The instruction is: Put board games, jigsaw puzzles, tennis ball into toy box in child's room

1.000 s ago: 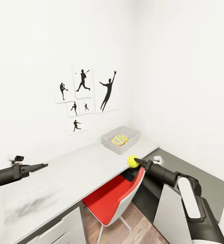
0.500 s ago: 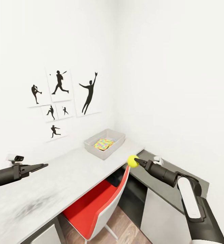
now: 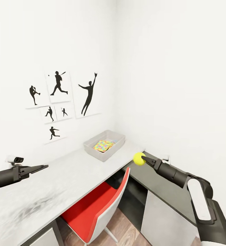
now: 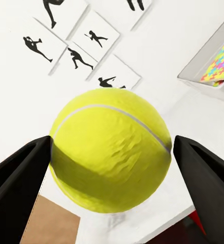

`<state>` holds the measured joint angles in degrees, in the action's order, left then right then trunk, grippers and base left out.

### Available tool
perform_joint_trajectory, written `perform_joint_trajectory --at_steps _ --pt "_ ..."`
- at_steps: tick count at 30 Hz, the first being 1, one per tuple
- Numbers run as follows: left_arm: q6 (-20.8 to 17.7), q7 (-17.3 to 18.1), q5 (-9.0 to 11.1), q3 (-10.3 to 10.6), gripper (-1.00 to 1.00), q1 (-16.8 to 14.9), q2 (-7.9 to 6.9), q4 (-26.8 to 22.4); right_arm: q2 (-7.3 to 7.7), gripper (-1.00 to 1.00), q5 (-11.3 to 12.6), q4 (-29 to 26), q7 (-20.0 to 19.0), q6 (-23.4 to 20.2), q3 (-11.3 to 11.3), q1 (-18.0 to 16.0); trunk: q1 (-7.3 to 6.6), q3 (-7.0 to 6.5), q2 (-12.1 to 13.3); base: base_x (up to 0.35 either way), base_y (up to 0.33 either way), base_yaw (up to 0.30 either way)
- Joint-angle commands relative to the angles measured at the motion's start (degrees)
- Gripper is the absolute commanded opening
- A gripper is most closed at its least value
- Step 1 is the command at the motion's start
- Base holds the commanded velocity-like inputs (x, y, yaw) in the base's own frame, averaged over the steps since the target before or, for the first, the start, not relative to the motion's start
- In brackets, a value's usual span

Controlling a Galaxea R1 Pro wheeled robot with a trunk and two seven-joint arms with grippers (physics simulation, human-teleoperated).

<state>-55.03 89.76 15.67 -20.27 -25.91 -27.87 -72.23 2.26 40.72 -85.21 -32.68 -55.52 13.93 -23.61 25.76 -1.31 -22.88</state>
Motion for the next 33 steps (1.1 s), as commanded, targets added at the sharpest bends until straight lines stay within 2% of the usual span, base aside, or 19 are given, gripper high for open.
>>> perform_joint_trajectory --at_steps 1,7,19,28,33 --pt "-0.61 0.24 -0.04 0.02 1.0 -0.01 0.0 0.0 0.02 -1.0 -0.17 -0.04 -0.53 -0.46 0.85 -0.03 0.02 0.03 -0.04 0.0 0.0 0.0" --pt "-0.54 0.24 -0.02 0.09 1.0 -0.01 0.05 -0.01 0.1 -1.0 -0.12 -0.62 -2.17 -0.72 3.78 -0.03 0.02 0.03 -0.04 0.046 -0.047 0.0" --pt "-0.58 0.24 -0.36 0.09 1.0 -0.01 0.3 -0.01 0.07 -1.0 -0.2 -0.65 -2.3 -0.23 3.82 -0.03 0.02 0.03 -0.04 0.199 -0.21 0.006" --pt "-0.6 0.24 -0.46 0.05 1.0 -0.01 0.36 -0.01 0.05 -1.0 -0.21 -0.5 -2.3 0.0 3.8 -0.03 0.02 0.03 -0.04 0.205 -0.217 0.23" --pt "-0.6 0.24 -0.41 0.03 1.0 -0.01 0.34 -0.01 0.06 -1.0 -0.27 -0.23 -2.4 0.1 3.8 -0.03 0.02 0.03 -0.04 0.144 -0.116 0.071"
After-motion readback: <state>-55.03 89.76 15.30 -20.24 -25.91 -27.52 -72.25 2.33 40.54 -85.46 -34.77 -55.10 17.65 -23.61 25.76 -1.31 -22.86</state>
